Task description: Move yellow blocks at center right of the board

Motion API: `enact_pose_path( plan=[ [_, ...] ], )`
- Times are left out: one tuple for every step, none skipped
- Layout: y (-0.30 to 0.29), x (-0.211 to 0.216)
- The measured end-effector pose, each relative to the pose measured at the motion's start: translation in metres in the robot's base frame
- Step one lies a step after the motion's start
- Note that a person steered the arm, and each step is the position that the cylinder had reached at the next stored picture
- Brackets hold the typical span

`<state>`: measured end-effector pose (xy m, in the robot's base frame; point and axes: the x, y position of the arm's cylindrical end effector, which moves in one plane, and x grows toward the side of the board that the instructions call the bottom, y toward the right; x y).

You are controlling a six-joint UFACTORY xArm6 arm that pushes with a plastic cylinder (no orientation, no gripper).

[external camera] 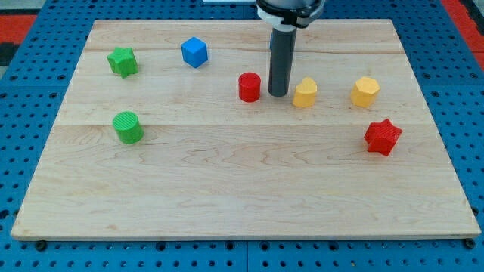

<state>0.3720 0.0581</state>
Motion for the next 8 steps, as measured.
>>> enact_pose_path(
  plan=[
    [0.028,0.017],
    [0.030,0.031],
    [0.034,0.032],
    [0.065,0.034],
    [0.074,0.034],
    [0.074,0.034],
    [0.074,0.031],
    [0.074,0.031]
  ],
)
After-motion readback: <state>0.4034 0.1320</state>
